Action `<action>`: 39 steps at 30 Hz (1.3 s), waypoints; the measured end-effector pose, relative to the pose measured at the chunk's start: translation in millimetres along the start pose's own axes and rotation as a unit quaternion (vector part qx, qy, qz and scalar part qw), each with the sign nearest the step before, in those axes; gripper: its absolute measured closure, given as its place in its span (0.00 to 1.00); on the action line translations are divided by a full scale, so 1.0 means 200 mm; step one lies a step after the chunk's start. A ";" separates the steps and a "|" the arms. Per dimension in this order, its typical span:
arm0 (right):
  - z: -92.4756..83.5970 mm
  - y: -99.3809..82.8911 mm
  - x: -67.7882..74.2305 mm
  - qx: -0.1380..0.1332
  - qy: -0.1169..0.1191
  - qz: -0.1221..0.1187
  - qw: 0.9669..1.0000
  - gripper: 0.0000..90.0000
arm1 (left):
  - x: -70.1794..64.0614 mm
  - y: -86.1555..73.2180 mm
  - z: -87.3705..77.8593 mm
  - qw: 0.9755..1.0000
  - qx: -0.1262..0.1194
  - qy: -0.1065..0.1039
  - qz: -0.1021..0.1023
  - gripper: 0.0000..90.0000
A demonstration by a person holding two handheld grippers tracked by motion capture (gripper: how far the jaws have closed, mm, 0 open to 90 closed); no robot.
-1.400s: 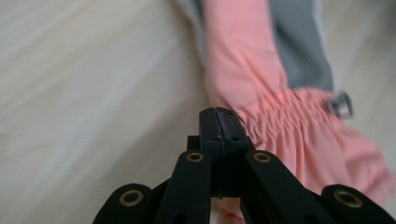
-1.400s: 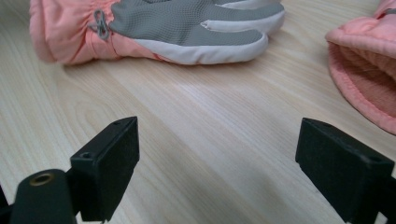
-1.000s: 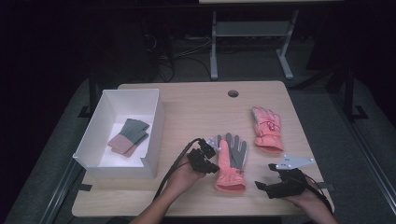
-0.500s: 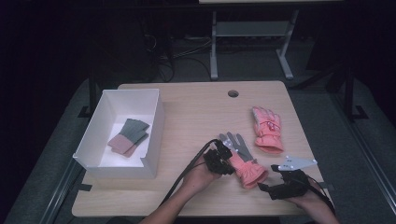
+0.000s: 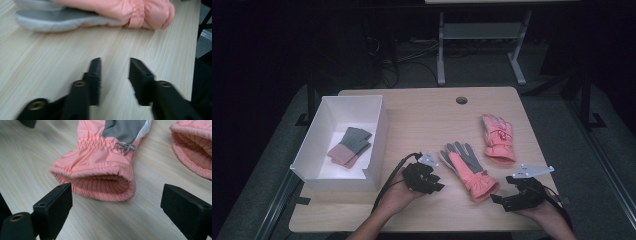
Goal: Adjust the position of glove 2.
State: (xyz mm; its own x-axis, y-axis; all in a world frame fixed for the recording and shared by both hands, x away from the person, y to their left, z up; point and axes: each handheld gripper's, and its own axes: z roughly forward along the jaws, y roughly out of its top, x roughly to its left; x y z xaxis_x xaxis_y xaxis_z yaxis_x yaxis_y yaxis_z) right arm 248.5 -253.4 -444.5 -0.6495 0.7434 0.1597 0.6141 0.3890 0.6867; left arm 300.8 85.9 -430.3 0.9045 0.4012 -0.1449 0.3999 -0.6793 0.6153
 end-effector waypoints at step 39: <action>0.32 0.53 -0.55 -0.015 -0.170 0.160 0.972 0.47 | 0.03 -0.21 -0.09 0.998 -0.044 0.024 -0.030 0.22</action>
State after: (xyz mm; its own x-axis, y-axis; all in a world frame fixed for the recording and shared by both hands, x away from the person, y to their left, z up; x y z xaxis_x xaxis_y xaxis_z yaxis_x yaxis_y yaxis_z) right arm 413.5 -258.5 -435.6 -0.2389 0.9624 0.1290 0.7435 0.0959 0.6618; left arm 287.4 128.5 -443.1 0.8704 0.4698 -0.1471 0.4361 -0.5972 0.6732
